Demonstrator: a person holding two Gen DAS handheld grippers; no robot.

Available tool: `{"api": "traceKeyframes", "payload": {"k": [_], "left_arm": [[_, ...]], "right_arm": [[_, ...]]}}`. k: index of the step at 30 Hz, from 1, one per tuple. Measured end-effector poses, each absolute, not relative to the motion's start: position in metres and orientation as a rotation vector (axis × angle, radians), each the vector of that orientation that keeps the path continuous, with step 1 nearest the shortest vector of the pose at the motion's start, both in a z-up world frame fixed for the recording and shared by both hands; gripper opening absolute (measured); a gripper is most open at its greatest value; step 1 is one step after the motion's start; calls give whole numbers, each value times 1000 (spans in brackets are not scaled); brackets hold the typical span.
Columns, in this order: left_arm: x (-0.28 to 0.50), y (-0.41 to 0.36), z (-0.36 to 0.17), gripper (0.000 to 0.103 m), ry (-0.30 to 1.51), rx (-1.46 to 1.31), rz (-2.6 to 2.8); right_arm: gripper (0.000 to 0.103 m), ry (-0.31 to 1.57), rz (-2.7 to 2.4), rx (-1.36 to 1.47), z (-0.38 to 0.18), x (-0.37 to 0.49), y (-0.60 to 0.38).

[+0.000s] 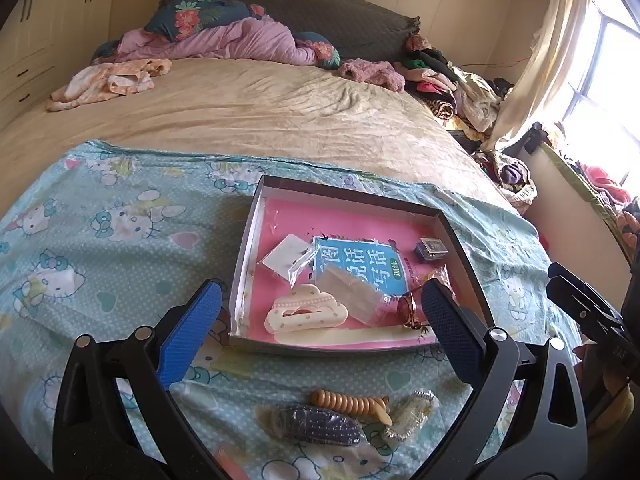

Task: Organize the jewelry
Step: 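Withdraw both open tools from the box toward the remaining items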

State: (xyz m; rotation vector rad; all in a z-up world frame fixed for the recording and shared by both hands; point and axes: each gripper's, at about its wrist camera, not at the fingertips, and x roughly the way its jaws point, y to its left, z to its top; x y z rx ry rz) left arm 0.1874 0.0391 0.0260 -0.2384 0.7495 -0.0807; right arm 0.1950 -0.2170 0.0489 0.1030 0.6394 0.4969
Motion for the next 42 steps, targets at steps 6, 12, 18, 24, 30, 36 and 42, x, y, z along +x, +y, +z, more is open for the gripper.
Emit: {"api": "traceKeyframes", "payload": {"k": [6, 12, 18, 24, 30, 36, 42], "left_arm": [[174, 41, 31, 93, 743, -219, -62], [160, 42, 31, 93, 747, -189, -38], [149, 39, 28, 93, 750, -148, -19], [140, 34, 23, 93, 766, -116, -11], [134, 33, 16, 93, 781, -100, -9], [132, 34, 6, 93, 807, -90, -2], [130, 41, -5, 93, 838, -101, -1]], "right_arm": [[97, 638, 516, 91, 52, 182, -214], [97, 643, 540, 76, 52, 169, -210], [97, 650, 560, 64, 49, 159, -206], [97, 661, 575, 43, 45, 149, -201], [97, 675, 589, 14, 39, 143, -195], [98, 700, 607, -16, 29, 137, -187], [98, 735, 627, -37, 17, 133, -178]]}}
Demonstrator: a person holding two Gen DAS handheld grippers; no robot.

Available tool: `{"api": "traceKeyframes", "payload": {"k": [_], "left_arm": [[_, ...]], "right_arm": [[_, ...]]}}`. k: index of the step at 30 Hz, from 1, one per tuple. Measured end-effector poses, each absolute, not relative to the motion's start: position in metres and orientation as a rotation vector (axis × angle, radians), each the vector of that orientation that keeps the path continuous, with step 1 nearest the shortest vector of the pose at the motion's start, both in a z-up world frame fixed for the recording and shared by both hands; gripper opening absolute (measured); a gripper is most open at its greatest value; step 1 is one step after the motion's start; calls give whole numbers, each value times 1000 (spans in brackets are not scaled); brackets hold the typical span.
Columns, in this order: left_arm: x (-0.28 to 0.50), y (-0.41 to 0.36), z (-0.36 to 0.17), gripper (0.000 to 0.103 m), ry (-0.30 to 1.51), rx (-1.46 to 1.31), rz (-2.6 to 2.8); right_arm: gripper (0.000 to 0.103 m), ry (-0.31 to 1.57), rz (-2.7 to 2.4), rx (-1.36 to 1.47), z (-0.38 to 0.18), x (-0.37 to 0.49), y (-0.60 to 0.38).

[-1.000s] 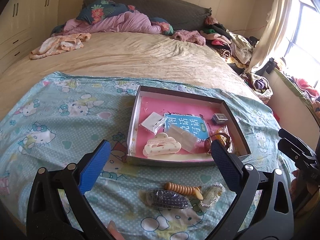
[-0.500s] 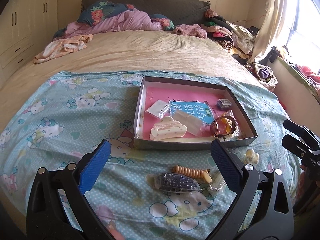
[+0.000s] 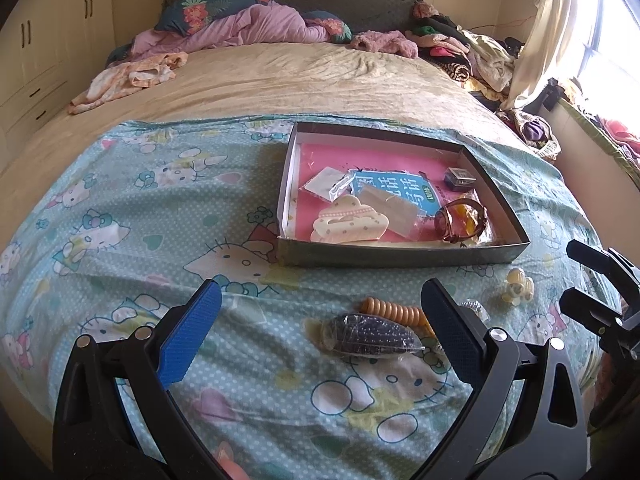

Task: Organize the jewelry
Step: 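Withdraw both open tools from the box toward the remaining items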

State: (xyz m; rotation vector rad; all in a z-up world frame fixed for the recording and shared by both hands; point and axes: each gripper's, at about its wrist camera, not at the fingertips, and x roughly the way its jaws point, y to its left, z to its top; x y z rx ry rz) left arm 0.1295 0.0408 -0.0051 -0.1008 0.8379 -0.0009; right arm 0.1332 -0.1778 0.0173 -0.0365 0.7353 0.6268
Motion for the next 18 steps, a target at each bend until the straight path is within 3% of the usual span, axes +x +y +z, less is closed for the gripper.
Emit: {"api": "traceKeyframes", "payload": {"k": [18], "left_arm": [[132, 36, -41, 93, 950, -98, -40]], "right_arm": [[98, 853, 662, -143, -41, 131, -145]]}}
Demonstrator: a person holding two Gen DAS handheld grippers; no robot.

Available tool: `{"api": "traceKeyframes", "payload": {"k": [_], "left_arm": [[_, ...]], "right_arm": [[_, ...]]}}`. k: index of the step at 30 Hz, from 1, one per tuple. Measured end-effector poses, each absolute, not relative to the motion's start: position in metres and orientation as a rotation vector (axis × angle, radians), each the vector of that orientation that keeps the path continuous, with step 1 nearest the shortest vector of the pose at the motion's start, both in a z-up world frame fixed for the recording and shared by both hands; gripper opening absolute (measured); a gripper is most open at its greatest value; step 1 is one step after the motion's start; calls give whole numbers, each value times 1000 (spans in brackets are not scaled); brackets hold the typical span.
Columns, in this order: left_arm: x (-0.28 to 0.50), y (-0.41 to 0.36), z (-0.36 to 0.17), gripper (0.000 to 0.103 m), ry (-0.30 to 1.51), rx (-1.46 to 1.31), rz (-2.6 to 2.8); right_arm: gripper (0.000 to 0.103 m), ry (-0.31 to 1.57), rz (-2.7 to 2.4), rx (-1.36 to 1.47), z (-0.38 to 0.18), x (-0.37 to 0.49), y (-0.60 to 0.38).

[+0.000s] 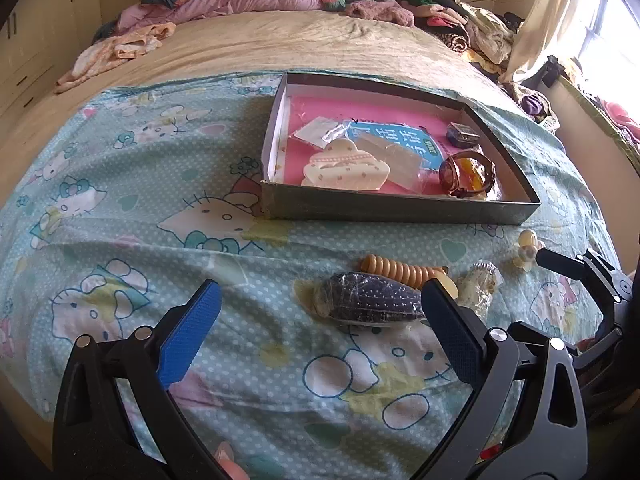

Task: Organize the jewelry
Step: 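Withdraw both open tools from the box toward the remaining items, then grasp the glass bottle bag with the right tool while the left tool grasps the black beaded bag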

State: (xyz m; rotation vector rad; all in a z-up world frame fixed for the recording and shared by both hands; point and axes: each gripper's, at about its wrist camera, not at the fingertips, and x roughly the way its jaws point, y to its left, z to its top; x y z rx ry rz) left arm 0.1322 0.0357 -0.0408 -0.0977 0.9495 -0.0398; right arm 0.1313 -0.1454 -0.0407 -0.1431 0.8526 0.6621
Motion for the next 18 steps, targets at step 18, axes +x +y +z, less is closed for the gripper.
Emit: {"api": "traceKeyframes", "payload": {"k": [18], "left_arm": [[141, 26, -66, 93, 1024, -101, -82]], "right_arm": [[96, 890, 698, -272, -83, 143, -111]]}}
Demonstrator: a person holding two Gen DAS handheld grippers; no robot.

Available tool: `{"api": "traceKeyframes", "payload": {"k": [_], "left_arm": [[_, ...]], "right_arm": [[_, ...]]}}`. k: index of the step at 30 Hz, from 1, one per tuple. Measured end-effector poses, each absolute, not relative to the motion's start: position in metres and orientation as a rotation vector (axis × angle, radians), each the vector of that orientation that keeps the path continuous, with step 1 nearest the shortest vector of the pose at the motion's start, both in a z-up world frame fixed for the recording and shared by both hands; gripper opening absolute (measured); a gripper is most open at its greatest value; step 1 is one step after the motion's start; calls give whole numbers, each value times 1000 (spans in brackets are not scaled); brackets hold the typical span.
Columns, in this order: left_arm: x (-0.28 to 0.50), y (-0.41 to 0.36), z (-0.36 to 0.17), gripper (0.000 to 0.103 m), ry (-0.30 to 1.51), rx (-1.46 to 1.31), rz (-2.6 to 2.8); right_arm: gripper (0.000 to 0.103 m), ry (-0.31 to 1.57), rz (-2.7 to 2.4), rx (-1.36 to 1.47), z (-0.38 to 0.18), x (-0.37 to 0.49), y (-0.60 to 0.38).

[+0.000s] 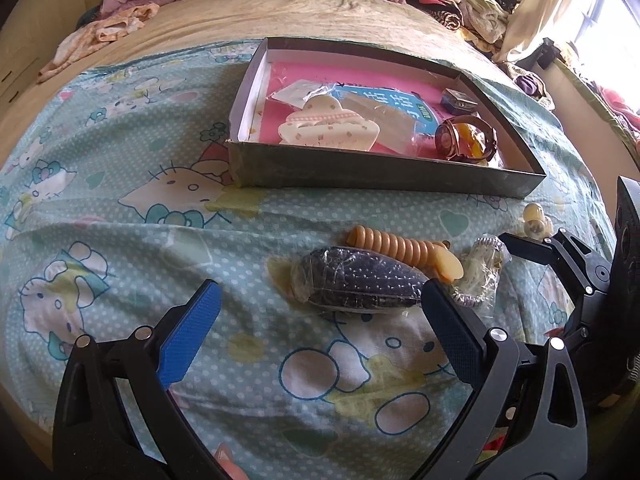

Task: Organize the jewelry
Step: 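Grasp the glass bottle bag with the right tool while the left tool grasps the black beaded bag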

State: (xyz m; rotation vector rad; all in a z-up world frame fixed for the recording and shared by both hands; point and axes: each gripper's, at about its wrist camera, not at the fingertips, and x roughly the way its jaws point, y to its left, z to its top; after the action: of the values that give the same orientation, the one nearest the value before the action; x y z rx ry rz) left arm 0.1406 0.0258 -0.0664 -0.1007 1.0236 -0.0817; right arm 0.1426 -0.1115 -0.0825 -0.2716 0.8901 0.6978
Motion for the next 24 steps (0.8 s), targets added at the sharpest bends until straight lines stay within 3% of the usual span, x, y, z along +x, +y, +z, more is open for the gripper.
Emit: {"api": "traceKeyframes", "payload": {"k": [5, 9, 22, 24], "left_arm": [[142, 24, -69, 93, 1026, -101, -94], [143, 20, -70, 93, 1027, -98, -110], [146, -2, -86, 93, 1067, -63, -179], [145, -10, -90, 89, 1075, -28, -183]], "right_arm": [[91, 876, 707, -276, -88, 143, -109], [71, 851, 713, -288, -89, 143, -111], [70, 831, 670, -187, -73, 145, -146], [70, 828, 664, -170, -70, 145, -151]]}}
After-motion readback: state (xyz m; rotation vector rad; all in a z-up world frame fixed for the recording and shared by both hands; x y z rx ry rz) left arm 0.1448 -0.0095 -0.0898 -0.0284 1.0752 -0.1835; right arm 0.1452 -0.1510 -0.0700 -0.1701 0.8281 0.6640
